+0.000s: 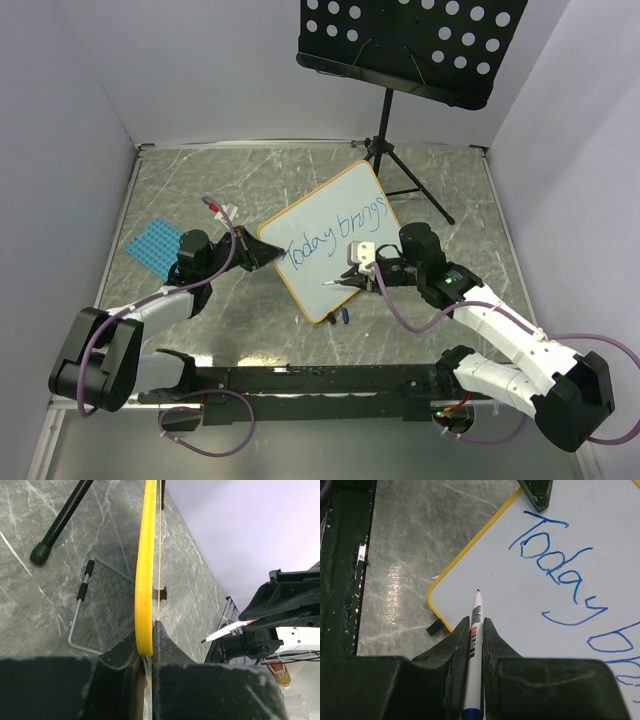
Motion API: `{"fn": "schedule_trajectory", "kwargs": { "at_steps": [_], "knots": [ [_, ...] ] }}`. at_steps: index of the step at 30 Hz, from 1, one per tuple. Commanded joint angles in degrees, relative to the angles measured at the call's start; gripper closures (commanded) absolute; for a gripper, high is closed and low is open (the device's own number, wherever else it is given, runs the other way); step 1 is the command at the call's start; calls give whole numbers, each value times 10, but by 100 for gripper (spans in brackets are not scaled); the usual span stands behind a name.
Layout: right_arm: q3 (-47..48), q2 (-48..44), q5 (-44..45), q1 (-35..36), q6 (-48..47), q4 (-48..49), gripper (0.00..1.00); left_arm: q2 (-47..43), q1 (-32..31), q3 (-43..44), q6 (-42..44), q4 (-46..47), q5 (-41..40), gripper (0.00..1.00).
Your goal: Write a sentence on the whiteboard
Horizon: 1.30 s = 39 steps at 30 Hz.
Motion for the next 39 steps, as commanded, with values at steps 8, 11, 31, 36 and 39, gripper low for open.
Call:
{"fn": "schedule_trajectory", "kwargs": {
  "at_steps": [8, 11, 31, 36, 39],
  "knots": [
    [-8, -4, -2, 3, -8, 24, 100, 2, -16, -20, 50, -11, 35, 99],
    [-9, -2, -3, 3, -8, 25, 100, 1, -16, -18, 51, -11, 35, 99],
    [-18, 5, -10, 2, -8, 32, 100, 2, -16, -17, 50, -14, 35, 99],
    [-20, 6, -12, 3, -8, 34, 100, 3, -16, -16, 51, -15, 35, 99],
    [-20, 8, -13, 3, -8, 35, 100, 3, -16, -16, 50, -13, 35, 99]
  ]
}}
